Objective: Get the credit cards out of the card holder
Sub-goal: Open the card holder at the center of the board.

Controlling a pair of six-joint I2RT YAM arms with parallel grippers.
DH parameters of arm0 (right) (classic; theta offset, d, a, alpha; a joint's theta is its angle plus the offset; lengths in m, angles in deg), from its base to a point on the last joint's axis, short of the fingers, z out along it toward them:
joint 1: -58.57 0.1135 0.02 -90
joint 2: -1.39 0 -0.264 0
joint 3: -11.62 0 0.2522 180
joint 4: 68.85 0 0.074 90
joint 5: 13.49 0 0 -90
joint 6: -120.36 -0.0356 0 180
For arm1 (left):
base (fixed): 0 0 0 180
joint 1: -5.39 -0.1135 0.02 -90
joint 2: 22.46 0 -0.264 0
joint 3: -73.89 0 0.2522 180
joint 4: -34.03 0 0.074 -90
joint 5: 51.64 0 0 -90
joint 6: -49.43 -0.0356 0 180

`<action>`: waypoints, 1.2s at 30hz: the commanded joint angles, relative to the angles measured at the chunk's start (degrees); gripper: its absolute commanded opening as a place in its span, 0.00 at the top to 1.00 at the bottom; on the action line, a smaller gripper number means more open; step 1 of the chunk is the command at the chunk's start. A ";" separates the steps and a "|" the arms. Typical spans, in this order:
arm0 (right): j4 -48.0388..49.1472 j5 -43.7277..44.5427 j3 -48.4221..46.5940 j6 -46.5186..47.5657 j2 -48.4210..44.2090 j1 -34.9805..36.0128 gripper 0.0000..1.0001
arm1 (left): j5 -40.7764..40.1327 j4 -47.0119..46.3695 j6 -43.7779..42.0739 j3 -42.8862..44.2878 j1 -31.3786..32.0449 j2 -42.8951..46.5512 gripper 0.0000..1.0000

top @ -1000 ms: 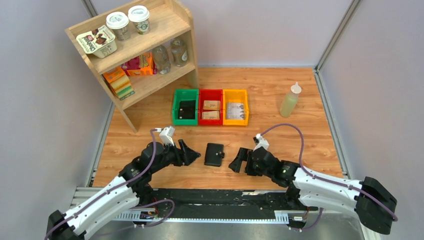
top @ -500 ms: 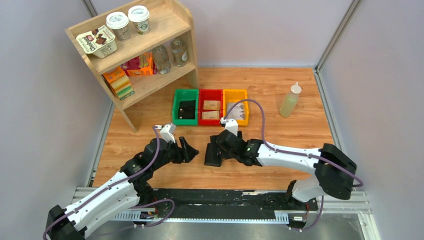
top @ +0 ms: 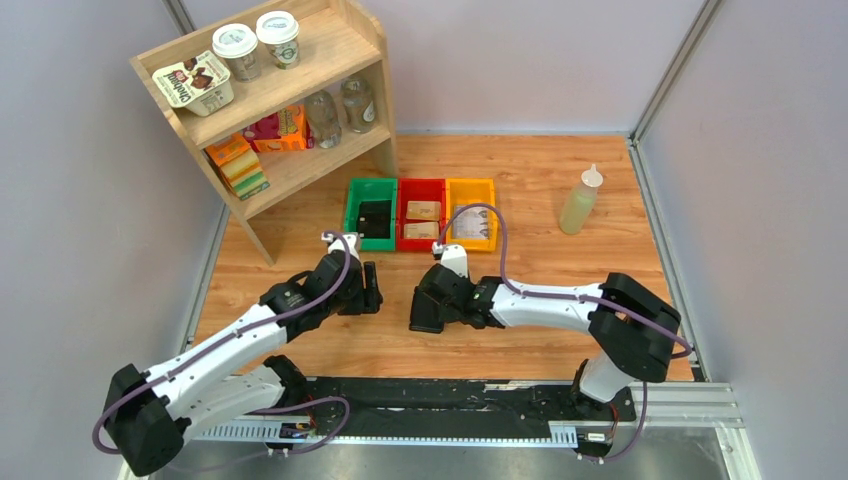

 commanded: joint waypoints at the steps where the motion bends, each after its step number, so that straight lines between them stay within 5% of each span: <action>1: 2.52 1.23 1.05 -2.31 -2.00 -0.60 0.54 | 1.22 2.70 -4.62 3.64 0.15 -2.76 0.31; 8: 19.12 -8.87 13.53 -5.21 -10.26 -4.11 0.71 | 5.26 -0.46 -5.94 4.25 1.02 -5.57 0.31; 13: 29.67 -14.15 20.47 -8.11 -13.61 -7.46 1.00 | 4.83 -0.73 -5.33 7.15 3.74 -10.57 0.33; 28: 66.15 -26.63 37.00 -17.34 -9.58 -12.56 1.00 | -5.36 7.88 -2.43 26.92 13.15 -37.90 0.30; 36: 73.81 -29.88 37.80 -19.19 -3.16 -13.35 1.00 | -6.95 8.15 -2.07 34.22 13.86 -46.34 0.24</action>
